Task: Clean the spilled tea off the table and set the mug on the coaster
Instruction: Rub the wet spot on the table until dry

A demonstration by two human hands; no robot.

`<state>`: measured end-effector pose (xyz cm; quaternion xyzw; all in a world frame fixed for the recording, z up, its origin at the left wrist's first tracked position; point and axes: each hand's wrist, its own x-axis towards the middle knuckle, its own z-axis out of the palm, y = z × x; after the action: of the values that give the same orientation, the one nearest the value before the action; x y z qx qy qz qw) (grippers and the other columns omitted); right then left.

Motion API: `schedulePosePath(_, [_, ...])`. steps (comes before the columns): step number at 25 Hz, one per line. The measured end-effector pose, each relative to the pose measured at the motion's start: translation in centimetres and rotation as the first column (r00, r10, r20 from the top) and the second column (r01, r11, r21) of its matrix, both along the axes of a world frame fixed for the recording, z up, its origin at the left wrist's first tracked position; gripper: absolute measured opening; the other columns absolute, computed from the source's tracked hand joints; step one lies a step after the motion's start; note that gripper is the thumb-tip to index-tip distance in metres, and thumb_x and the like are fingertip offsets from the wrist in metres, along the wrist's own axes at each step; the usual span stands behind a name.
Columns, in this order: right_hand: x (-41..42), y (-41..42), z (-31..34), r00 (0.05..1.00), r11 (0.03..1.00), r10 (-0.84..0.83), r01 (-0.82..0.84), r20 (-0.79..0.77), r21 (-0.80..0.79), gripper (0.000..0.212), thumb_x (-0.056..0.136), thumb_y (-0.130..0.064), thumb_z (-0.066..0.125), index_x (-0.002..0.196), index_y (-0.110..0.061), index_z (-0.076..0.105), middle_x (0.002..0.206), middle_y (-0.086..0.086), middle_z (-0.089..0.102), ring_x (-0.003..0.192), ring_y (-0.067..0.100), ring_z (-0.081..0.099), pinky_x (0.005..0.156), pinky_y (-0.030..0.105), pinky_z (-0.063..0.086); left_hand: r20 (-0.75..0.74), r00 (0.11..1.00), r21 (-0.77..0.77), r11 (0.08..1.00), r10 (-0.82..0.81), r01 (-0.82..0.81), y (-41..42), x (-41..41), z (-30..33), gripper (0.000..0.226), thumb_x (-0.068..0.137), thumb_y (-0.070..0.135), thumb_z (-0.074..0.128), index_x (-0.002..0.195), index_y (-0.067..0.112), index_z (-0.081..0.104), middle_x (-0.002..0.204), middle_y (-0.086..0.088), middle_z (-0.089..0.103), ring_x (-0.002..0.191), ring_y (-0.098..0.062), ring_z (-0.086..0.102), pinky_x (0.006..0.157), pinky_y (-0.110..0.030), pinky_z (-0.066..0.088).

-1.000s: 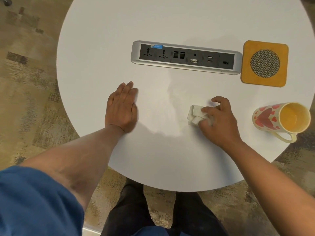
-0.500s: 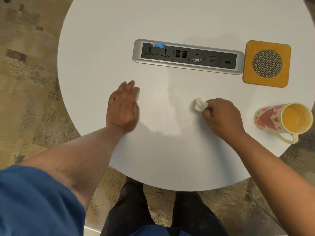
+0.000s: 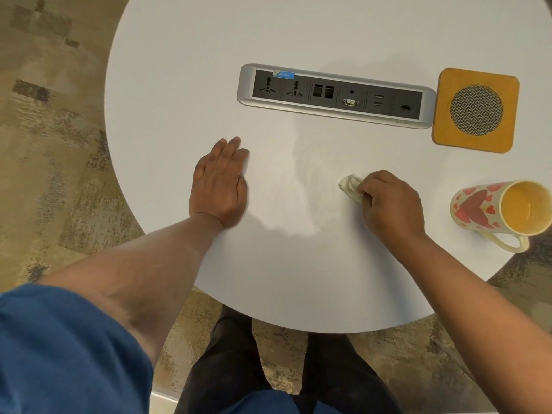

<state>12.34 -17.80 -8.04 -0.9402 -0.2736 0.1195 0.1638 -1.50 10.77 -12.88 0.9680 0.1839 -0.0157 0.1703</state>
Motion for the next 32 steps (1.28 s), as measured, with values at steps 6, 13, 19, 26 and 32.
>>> schedulePosePath(6, [0.1,-0.2,-0.2,1.0,0.994,0.006,-0.006,0.004,-0.112,0.015,0.085,-0.01,0.067,0.097,-0.006,0.073,0.116,0.016,0.059,0.098,0.041,0.05,0.065,0.041,0.052,0.0,1.0,0.0,1.0,0.005,-0.005,-0.1,0.0,0.1,0.055,0.089,0.014,0.047,0.144,0.014,0.048,0.162,-0.007,0.039,0.153,-0.031,0.028,0.119,-0.048,0.027])
schedulePosePath(13, [-3.6,2.0,-0.4,0.966,0.97,0.244,-0.244,-0.09,0.016,0.018,0.087,-0.01,0.06,0.097,-0.013,0.075,0.096,0.008,0.067,0.086,0.037,0.055,0.062,0.041,0.052,0.01,1.0,0.015,1.0,0.001,-0.001,-0.1,0.0,-0.1,0.055,0.088,0.016,0.043,0.143,0.015,0.048,0.162,-0.006,0.04,0.152,-0.031,0.029,0.118,-0.048,0.028])
schedulePosePath(19, [-6.8,-2.3,0.1,0.947,0.942,0.314,-0.32,-0.062,-0.107,0.012,0.083,-0.015,0.063,0.09,-0.015,0.073,0.086,0.001,0.068,0.081,0.029,0.053,0.06,0.037,0.045,0.013,1.0,0.015,1.0,0.002,-0.002,0.0,0.0,-0.1,0.054,0.088,0.014,0.045,0.142,0.014,0.049,0.161,-0.006,0.04,0.152,-0.032,0.03,0.118,-0.049,0.029])
schedulePosePath(26, [-11.1,1.1,0.5,0.975,0.994,-0.034,0.01,-0.22,-0.109,0.024,0.088,-0.02,0.058,0.112,-0.019,0.056,0.086,-0.001,0.052,0.069,0.02,0.049,0.052,0.029,0.031,0.017,1.0,0.02,1.0,-0.008,0.008,0.0,0.0,-0.2,0.054,0.088,0.015,0.046,0.142,0.014,0.048,0.161,-0.007,0.04,0.152,-0.032,0.03,0.118,-0.046,0.027])
schedulePosePath(32, [-9.6,5.9,0.4,0.974,0.996,0.064,-0.075,-0.219,-0.046,0.021,0.088,-0.02,0.055,0.105,-0.015,0.066,0.094,0.01,0.06,0.082,0.032,0.055,0.06,0.034,0.041,0.009,1.0,0.013,1.0,0.003,-0.003,-0.1,0.0,0.0,0.055,0.088,0.016,0.044,0.143,0.013,0.049,0.162,-0.007,0.039,0.153,-0.032,0.029,0.118,-0.047,0.027])
